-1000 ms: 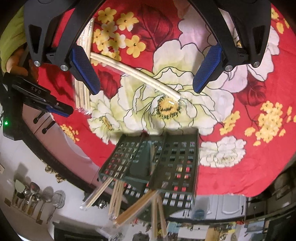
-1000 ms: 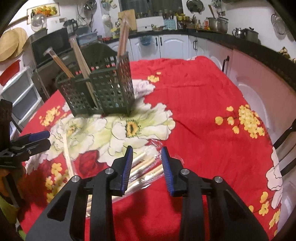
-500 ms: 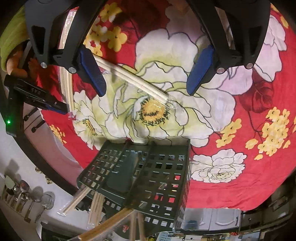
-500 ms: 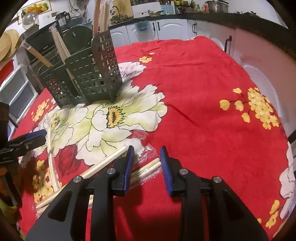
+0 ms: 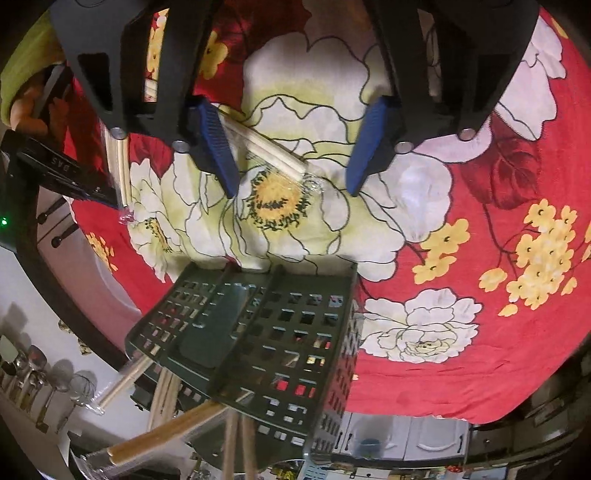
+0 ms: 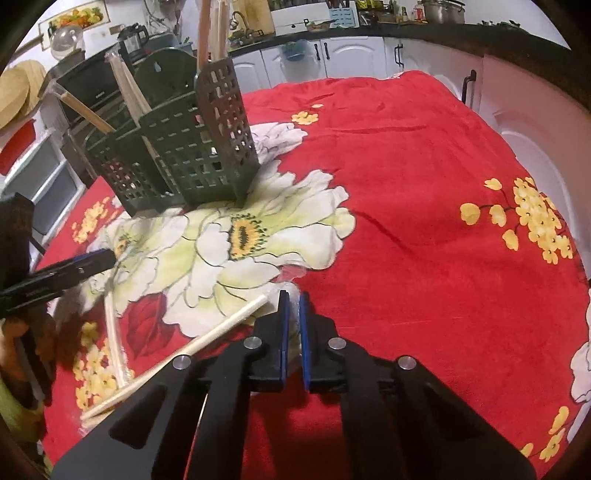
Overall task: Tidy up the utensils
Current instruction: 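Close the right tool on a chopstick while the left tool grasps another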
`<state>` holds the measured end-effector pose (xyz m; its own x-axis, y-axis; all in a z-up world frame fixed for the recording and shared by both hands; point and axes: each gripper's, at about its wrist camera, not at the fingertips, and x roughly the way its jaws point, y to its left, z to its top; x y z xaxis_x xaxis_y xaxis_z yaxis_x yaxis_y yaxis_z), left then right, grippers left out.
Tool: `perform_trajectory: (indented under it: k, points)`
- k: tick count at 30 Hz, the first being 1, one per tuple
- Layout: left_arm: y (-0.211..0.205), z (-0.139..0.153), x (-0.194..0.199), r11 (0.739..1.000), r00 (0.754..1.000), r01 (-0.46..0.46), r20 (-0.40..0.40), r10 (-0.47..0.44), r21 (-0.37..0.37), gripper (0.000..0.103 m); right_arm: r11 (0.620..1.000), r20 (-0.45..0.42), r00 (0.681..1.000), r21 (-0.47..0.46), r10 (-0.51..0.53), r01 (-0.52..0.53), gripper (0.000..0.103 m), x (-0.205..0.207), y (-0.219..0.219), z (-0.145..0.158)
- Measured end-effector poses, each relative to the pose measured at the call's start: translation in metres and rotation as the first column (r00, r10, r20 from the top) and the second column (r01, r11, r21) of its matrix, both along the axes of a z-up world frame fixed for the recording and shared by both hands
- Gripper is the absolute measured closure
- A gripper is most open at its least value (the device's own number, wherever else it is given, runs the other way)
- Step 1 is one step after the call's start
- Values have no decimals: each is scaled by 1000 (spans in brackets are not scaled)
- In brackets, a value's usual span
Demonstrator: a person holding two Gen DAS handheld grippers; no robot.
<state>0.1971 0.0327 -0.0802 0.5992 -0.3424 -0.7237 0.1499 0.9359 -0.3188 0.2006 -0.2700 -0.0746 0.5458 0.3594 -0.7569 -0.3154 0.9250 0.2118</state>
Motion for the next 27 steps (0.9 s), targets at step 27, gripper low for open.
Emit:
perform_trajectory:
  k: [27]
  points:
    - [33,46,-10,998,990,-51,127,57,-45,101,998,221,975,46,31,-42,98,-20,19,84]
